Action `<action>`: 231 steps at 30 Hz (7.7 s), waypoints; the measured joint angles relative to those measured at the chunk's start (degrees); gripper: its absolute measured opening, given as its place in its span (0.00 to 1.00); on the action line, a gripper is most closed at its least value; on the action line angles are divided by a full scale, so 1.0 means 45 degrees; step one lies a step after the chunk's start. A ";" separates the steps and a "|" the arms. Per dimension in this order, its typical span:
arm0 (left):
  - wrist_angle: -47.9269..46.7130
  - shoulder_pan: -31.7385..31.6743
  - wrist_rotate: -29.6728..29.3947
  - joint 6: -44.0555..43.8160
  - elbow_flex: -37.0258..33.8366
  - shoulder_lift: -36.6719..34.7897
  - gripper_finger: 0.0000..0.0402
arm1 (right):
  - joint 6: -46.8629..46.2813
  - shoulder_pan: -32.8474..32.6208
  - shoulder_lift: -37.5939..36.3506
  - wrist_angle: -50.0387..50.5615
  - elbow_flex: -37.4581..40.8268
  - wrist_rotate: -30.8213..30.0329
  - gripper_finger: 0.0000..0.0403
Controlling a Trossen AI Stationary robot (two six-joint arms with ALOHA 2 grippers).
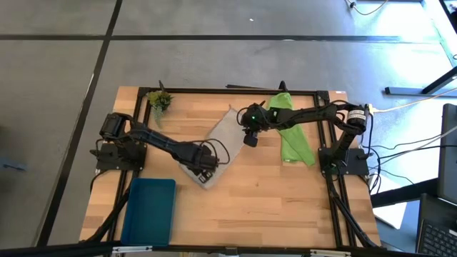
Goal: Roll microfiber towels into tight, uniform cylinder then place into a basket
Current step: Roll the gray towel
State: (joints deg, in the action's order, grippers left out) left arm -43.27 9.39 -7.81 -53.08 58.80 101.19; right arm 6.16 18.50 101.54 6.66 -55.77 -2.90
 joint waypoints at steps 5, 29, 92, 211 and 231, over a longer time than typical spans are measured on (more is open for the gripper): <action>-0.0195 0.0349 -0.0134 0.0788 0.0616 0.0000 0.23 | -0.0015 0.0000 0.0000 -0.0023 0.0000 -0.0089 0.31; -0.2833 -0.0614 -0.1674 0.0538 0.1258 -0.0069 0.23 | -0.0224 -0.1121 0.0000 0.0491 -0.0758 -0.0057 0.31; 0.0908 0.2145 -0.4069 0.2200 -0.0127 -0.2521 0.23 | 0.1258 -0.3520 -0.2159 0.0818 -0.0758 -0.3243 0.31; -0.0047 0.5046 -0.7009 0.1154 -0.0119 -0.3628 0.23 | -0.1268 -0.8880 0.3259 -0.0573 -0.2433 -0.1293 0.01; 0.0006 0.5041 -0.6999 0.1155 -0.0119 -0.3628 0.23 | -0.3458 -0.8927 0.1210 0.1325 -0.2404 -0.4524 0.01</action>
State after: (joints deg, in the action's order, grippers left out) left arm -43.25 32.08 -39.31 -47.88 58.26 84.86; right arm -9.41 -21.67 106.98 12.62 -66.59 -23.26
